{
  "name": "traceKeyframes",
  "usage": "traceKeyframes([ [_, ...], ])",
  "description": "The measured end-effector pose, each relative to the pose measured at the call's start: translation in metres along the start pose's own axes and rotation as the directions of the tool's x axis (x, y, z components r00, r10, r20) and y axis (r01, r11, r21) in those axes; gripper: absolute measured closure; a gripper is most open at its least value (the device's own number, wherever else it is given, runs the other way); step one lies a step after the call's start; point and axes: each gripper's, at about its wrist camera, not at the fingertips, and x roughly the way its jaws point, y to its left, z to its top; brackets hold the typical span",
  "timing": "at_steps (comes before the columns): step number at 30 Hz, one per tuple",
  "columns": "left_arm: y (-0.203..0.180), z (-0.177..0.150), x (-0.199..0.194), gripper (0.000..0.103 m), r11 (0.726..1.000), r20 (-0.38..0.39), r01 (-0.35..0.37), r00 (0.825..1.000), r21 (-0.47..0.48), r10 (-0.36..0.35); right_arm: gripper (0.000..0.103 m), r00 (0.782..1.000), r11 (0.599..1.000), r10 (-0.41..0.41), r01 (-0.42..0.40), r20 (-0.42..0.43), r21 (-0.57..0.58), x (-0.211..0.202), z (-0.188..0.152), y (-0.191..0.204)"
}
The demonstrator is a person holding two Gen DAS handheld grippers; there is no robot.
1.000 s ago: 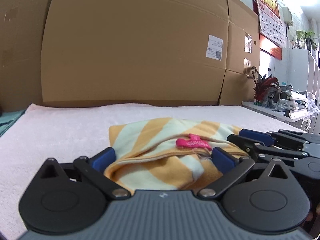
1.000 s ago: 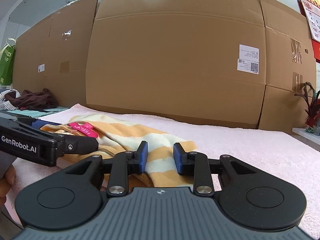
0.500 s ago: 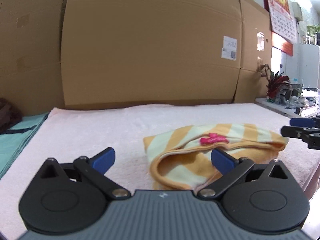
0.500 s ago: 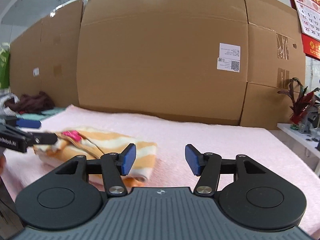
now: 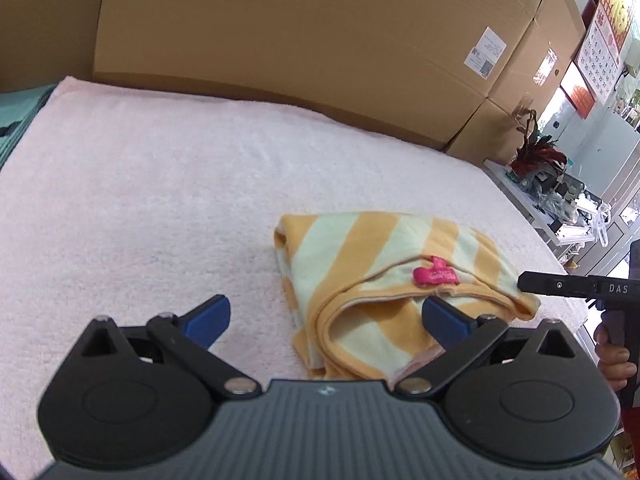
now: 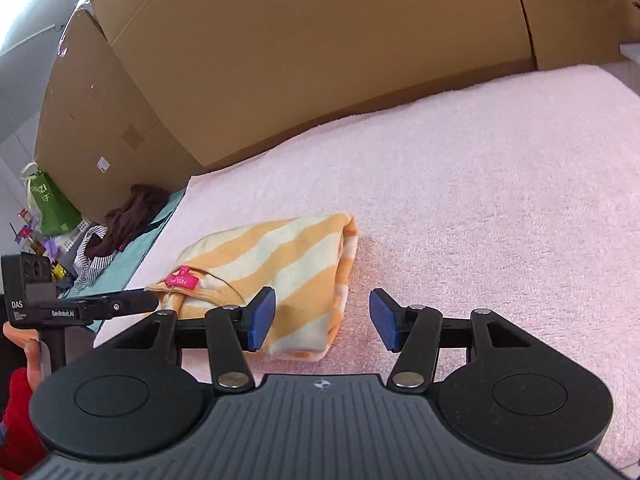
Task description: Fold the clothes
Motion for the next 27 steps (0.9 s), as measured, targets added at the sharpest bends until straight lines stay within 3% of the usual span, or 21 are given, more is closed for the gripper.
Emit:
traceKeyframes([
  [3,0.003,0.000,0.013,0.001,0.999,-0.044,0.021,0.999,-0.026,-0.022,0.046,1.000,1.000,0.004,-0.004,-0.030,0.015,0.006,0.000,-0.002],
  [12,0.001,0.009,0.024,0.001,0.997,-0.061,0.055,0.996,-0.049,-0.057,0.044,0.998,0.997,0.044,-0.041,-0.044,0.061,0.015,-0.003,-0.007],
  [18,0.011,0.014,0.030,0.001,0.971,-0.092,0.177,0.977,-0.163,-0.193,0.043,0.996,0.994,0.077,-0.073,-0.054,0.076,0.018,-0.003,-0.008],
  [22,0.015,0.015,0.035,0.001,0.950,-0.112,0.230,0.960,-0.210,-0.257,0.043,0.993,0.992,0.104,-0.099,-0.065,0.075,0.019,0.000,-0.010],
  [27,0.018,0.020,0.040,0.001,0.929,-0.137,0.258,0.944,-0.265,-0.301,0.043,0.978,0.975,0.192,-0.180,-0.084,0.133,0.027,0.004,-0.018],
])
